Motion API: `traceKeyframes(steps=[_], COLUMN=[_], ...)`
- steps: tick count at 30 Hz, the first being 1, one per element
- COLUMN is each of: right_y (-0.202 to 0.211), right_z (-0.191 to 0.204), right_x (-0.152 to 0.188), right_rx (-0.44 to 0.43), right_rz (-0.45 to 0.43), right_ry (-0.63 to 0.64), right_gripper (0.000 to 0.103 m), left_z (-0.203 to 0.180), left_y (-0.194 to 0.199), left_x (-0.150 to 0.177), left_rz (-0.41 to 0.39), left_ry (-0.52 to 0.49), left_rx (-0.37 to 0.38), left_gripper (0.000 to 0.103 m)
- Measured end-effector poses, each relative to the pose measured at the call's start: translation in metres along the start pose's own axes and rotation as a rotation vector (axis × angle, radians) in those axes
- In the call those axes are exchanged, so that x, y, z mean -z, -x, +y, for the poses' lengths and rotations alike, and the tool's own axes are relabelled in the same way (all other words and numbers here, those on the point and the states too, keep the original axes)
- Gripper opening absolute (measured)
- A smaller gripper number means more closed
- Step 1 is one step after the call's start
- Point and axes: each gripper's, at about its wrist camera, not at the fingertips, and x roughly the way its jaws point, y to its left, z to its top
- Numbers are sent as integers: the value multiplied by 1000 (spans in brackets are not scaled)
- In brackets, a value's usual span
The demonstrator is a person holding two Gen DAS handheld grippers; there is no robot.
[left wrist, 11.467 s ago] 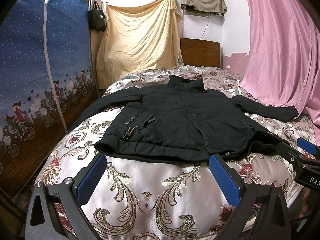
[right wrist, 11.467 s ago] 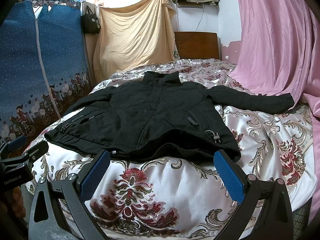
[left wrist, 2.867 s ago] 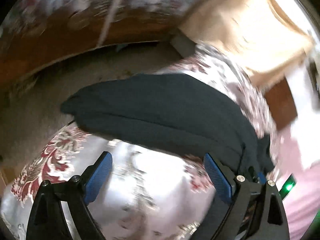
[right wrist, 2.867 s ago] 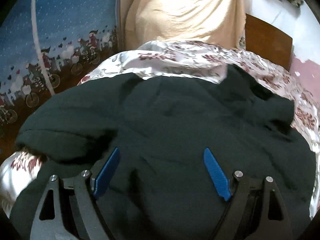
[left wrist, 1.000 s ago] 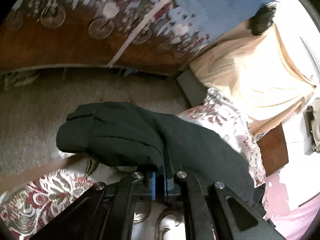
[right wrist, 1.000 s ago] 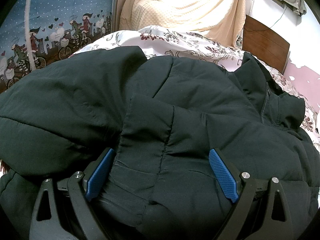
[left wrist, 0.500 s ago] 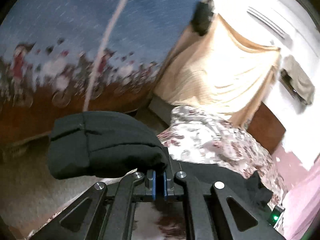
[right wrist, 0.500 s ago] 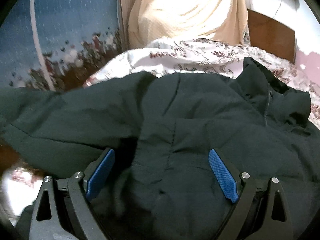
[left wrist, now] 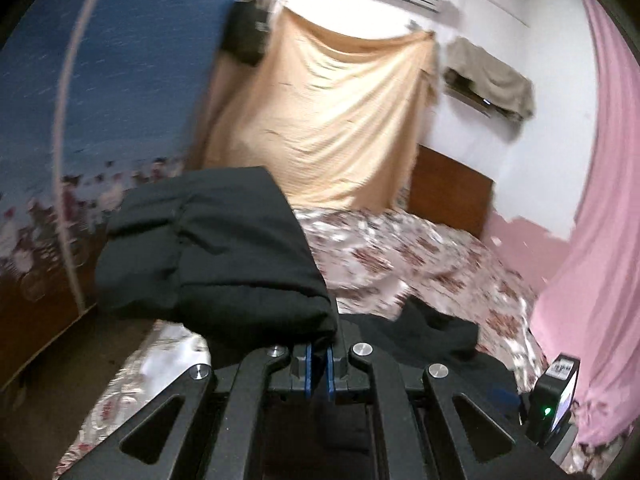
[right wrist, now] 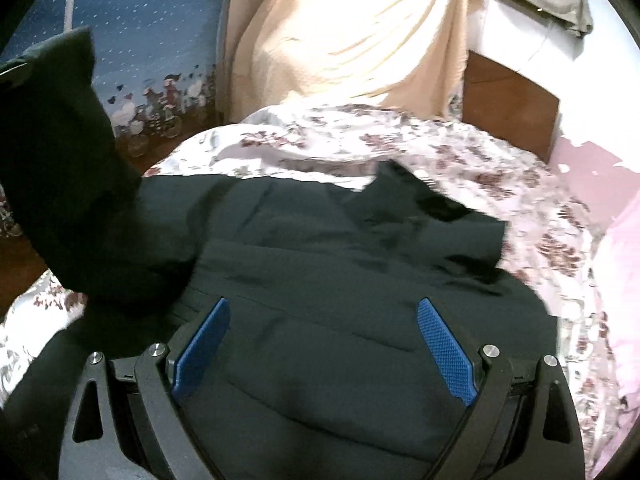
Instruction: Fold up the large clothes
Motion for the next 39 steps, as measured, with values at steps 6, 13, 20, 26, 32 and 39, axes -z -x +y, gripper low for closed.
traceKeyframes(steps=[6,13,20,26,32,39], right_y=[21,16,-1,-11,-19,-28], right_z=[-60,-145,-193,-216,-229,-232], right_x=[14,56,105,132,149,168], right_rx=[33,38,28,-6,-89,-229], right_rz=[-7,24,71,67,58,42], right_ry=[-72,-272,-413,-498,-600,-752], right_gripper=[92,92,92,92,92,93], left_z=[-68,-141,-178,-191,-192,-189], left_y=[-20,-57,-85,-107,-115,-108], left_x=[21,72,123,152,166,165], left_rz=[56,188,308,415,479,471], left_ry=[-91,-202,-263,-272,-279,-218], left_rx=[83,206,266,302,356,494], left_gripper=[5,5,5,8,20,86])
